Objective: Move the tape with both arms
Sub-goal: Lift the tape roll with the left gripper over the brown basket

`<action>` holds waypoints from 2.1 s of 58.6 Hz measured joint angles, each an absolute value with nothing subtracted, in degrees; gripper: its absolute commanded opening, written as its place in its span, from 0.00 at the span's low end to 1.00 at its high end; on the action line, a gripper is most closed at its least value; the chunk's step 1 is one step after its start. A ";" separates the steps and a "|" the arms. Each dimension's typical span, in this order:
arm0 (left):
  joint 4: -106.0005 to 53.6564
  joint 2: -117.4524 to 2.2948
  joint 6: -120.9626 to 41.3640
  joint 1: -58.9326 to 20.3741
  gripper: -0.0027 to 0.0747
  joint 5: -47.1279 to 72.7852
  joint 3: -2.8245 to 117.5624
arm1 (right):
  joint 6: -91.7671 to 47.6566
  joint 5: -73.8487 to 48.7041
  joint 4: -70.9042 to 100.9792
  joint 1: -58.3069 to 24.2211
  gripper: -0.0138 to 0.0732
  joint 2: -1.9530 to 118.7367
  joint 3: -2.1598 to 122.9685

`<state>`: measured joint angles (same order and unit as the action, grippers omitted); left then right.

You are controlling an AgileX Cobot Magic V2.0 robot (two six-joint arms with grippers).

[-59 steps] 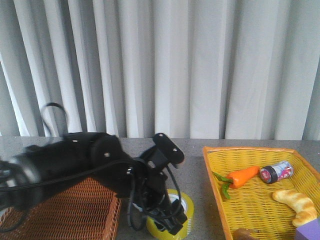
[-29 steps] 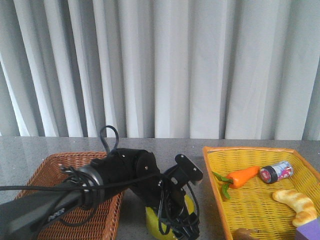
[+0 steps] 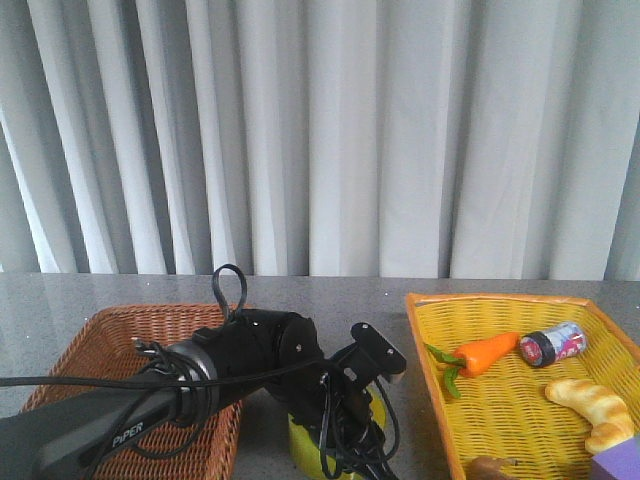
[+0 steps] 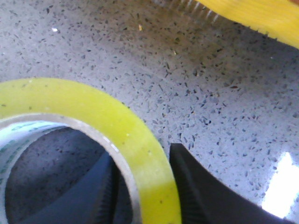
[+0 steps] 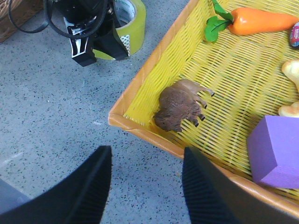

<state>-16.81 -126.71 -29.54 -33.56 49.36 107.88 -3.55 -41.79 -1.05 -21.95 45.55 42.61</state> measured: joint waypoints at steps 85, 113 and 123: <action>-5.33 -101.38 -15.98 -13.80 0.22 42.78 82.92 | -3.55 -41.85 -1.05 -21.95 0.55 45.55 42.61; -5.44 -108.25 -15.98 -13.80 0.28 37.10 81.15 | -3.55 -41.85 -1.05 -21.95 0.55 45.55 42.61; -5.44 -108.97 -15.98 -13.80 0.46 37.21 81.19 | -3.55 -41.85 -1.05 -21.95 0.55 45.55 42.61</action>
<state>-5.44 -108.97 -15.98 -13.80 37.21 81.19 -3.55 -41.85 -1.05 -21.95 45.55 42.61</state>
